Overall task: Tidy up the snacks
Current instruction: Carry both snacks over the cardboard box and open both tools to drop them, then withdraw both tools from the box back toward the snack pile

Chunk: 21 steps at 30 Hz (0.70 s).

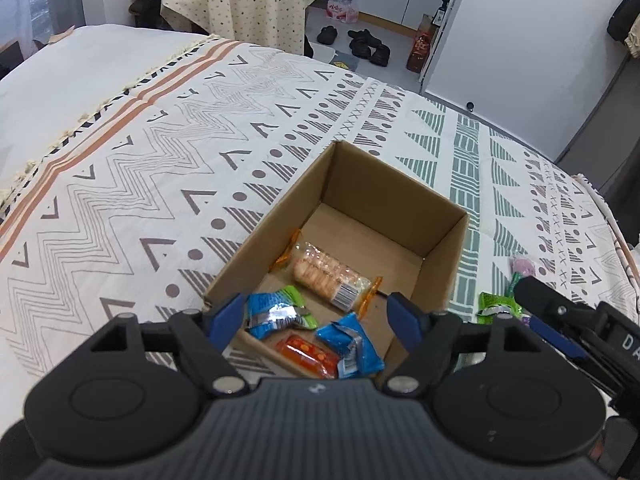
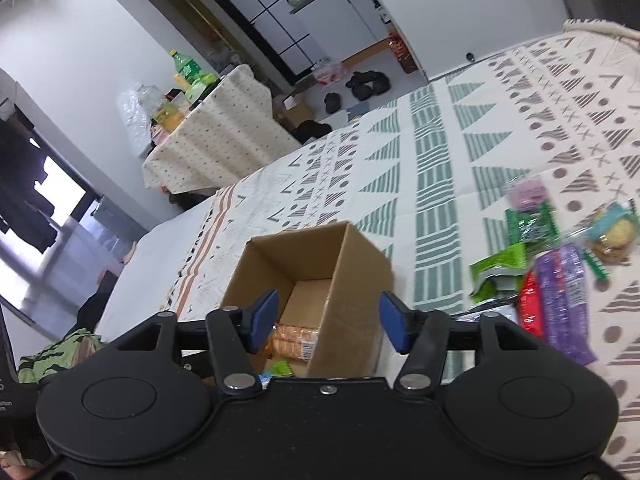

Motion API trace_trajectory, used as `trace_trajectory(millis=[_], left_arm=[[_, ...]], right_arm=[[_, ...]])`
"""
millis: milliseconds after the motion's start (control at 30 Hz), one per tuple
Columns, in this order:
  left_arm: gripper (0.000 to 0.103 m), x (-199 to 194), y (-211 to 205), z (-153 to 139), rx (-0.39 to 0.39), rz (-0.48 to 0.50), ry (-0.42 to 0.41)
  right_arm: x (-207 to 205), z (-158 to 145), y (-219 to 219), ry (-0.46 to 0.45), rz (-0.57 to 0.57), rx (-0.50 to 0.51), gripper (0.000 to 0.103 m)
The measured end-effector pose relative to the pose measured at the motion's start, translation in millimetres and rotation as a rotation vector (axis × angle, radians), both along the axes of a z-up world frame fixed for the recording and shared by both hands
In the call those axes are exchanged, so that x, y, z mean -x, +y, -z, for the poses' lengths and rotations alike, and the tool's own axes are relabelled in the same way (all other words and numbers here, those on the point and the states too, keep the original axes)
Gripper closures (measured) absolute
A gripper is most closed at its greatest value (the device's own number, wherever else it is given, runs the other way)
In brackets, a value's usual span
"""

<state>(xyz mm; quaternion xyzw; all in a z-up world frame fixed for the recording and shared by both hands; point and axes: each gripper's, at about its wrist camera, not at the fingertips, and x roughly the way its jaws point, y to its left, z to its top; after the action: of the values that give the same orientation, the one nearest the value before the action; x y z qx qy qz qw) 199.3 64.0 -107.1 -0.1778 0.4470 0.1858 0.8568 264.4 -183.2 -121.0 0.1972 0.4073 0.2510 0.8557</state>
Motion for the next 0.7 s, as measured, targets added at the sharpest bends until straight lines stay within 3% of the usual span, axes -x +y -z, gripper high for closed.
trace_trajectory(millis=[300,700], left_arm=[[0.0,12,-28,-10,-0.033,0.002,-0.024],[0.0,24,-75,-26,-0.016,0.052,-0.062]], right_arm=[[11,-14,-28,-0.008,-0.003,0.05,0.027],[24,-28,-79,-0.021,0.027,0.036,0.008]])
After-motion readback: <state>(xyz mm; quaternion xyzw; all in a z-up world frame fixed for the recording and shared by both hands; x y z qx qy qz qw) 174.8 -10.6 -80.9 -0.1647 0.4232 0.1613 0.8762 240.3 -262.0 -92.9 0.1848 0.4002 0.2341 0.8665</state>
